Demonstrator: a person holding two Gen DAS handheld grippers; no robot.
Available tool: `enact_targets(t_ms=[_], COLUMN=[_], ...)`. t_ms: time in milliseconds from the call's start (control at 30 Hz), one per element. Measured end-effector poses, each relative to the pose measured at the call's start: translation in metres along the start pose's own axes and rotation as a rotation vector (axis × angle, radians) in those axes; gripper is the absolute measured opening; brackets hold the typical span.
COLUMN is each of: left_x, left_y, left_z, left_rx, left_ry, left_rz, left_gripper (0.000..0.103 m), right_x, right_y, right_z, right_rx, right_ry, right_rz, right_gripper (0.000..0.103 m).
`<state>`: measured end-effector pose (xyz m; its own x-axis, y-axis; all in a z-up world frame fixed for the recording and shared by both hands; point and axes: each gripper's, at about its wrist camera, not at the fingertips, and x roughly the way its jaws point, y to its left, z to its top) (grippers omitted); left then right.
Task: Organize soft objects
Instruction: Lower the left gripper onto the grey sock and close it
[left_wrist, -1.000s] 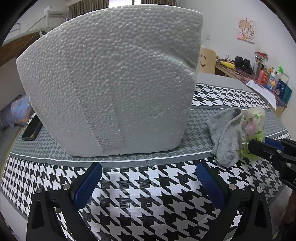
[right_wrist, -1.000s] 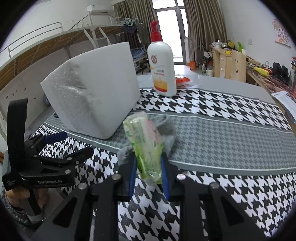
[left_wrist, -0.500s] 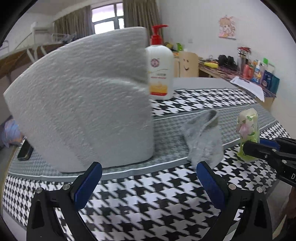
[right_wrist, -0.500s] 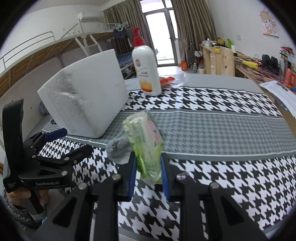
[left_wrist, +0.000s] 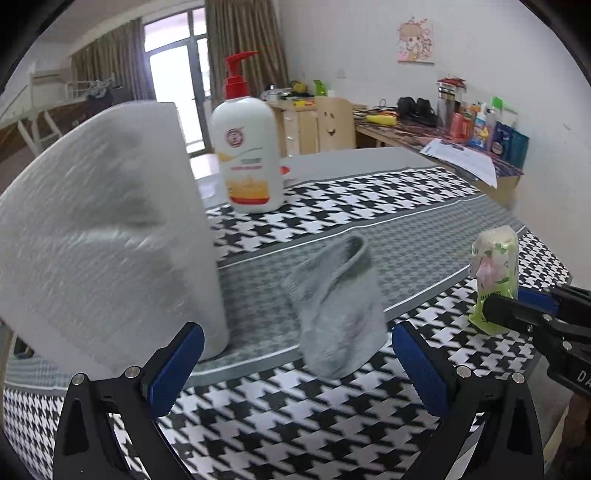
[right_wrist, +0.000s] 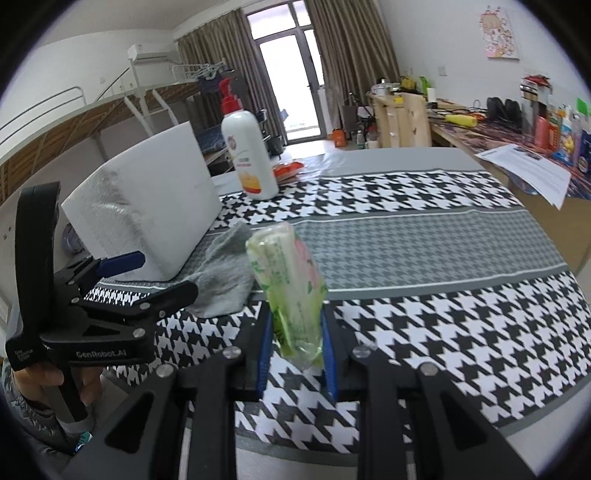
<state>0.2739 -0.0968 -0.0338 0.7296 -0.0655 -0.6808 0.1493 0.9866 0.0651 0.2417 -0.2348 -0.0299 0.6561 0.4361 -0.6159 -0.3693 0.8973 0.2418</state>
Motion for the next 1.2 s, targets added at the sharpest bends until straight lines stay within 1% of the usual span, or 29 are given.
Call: enact_targets(t_ms=[267, 467, 633, 800, 900, 967, 1033, 1100, 1133, 1200], left_x=[0.009, 0.022, 0.031, 0.033, 0.034, 0.033, 0.032, 0.034, 0.037, 0.042], left_y=[-0.015, -0.021, -0.016, -0.015, -0.016, -0.018, -0.021, -0.02, -0.02, -0.019], left_z=[0.008, 0.01, 0.014, 0.016, 0.013, 0.012, 0.011, 0.009, 0.008, 0.008], left_rx=[0.032, 0.031, 0.0, 0.029, 0.026, 0.03, 0.048, 0.05, 0.047, 0.038], left_ry=[0.011, 0.037, 0.067, 0.056, 0.062, 0.064, 0.052, 0.056, 0.067, 0.092], left_rz=[-0.042, -0.071, -0.139, -0.154, -0.154, -0.176, -0.145, -0.137, -0.14, -0.145], left_gripper=[0.102, 0.101, 0.101, 0.101, 0.101, 0.101, 0.101, 0.101, 0.1, 0.089], right_x=[-0.011, -0.014, -0.013, -0.015, -0.015, -0.016, -0.015, -0.014, -0.013, -0.011], right_y=[-0.012, -0.017, -0.018, -0.017, -0.015, -0.015, -0.014, -0.015, -0.015, -0.015], right_z=[-0.003, -0.006, -0.008, -0.01, -0.009, -0.009, -0.008, -0.008, -0.008, -0.008], right_rx=[0.029, 0.044, 0.051, 0.043, 0.033, 0.027, 0.024, 0.023, 0.021, 0.019], right_ry=[-0.026, -0.025, -0.018, -0.013, -0.007, -0.008, -0.008, -0.003, 0.0, 0.003], right_rz=[-0.034, -0.049, -0.056, -0.065, -0.074, -0.074, -0.072, -0.07, -0.068, -0.067], right_gripper=[0.028, 0.028, 0.028, 0.028, 0.028, 0.028, 0.028, 0.028, 0.028, 0.028])
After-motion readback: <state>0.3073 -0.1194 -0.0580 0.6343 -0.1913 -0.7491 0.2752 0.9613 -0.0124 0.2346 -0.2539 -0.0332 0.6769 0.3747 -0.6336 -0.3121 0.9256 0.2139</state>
